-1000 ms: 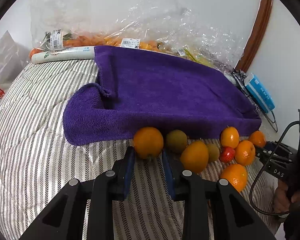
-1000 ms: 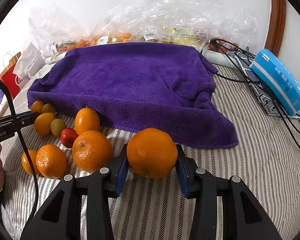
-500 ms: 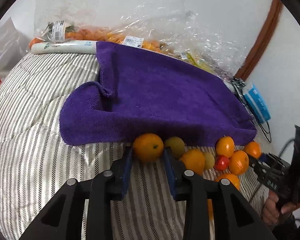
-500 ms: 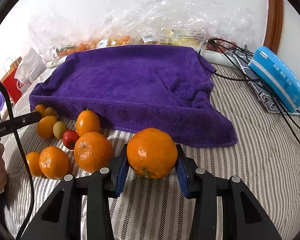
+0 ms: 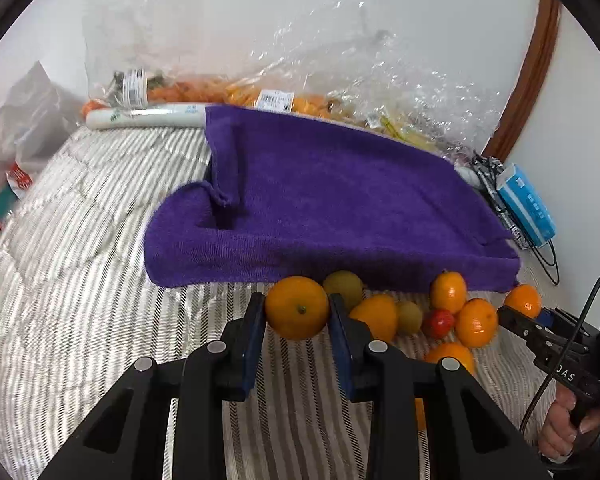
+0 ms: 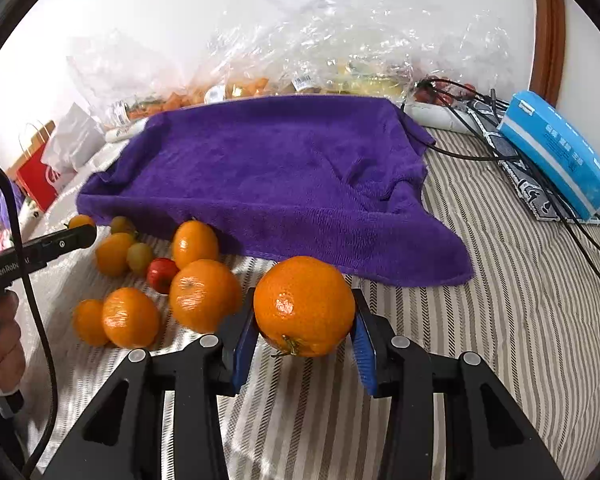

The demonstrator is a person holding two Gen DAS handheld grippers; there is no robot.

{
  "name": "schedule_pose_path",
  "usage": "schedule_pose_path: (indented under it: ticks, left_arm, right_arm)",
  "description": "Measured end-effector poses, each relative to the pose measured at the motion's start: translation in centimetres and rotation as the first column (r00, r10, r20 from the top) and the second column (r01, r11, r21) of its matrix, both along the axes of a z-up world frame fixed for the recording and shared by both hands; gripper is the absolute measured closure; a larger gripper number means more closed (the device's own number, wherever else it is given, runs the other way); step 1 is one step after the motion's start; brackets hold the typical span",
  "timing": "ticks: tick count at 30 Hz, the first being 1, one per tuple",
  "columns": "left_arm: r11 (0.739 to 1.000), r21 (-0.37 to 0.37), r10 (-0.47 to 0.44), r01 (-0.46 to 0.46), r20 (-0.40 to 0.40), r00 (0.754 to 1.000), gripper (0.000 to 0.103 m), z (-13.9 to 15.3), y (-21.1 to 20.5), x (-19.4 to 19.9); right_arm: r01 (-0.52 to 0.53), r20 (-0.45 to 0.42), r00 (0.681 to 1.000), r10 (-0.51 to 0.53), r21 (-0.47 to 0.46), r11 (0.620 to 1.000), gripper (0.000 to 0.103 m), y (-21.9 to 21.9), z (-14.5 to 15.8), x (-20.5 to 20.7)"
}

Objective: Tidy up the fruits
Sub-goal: 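Lift both held oranges up and over the purple towel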

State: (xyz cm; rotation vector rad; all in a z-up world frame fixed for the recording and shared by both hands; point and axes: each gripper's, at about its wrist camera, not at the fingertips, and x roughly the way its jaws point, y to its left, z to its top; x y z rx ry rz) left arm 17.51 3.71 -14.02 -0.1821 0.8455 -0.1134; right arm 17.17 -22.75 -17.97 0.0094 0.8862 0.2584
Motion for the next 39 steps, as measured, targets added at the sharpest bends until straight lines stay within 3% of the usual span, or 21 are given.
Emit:
schedule_pose_path:
  ticks: [13,22,29,39]
  left_arm:
    - [0.999,-0.001,0.048,-0.048,0.079,0.996,0.073,5.7,0.1,1.9]
    - [0.999,0.006,0.046,-0.047,0.114,0.992,0.073,6.1,-1.0,6.3]
    - [0.999,0.025,0.045,-0.048,0.108,0.993,0.073,4.1,-1.8,9.3]
    - [0.997,0.008,0.071,-0.073,0.102,0.992,0.073,1.7,-0.4,9.5]
  right_arm:
    - [0.039,0.119,0.992,-0.046,0.057,0.998,0.06,-0.2,7.1,0.4]
    - [0.042,0.189,0.98,-0.056,0.077,0.996,0.06,0.9,9.5,4.6]
    - [0.04,0.177,0.983,-0.057,0.094,0.995,0.06,1.5,8.3,8.1]
    - [0.079,0.094,0.992,-0.09,0.114,0.99,0.06,0.4,4.3,10.7]
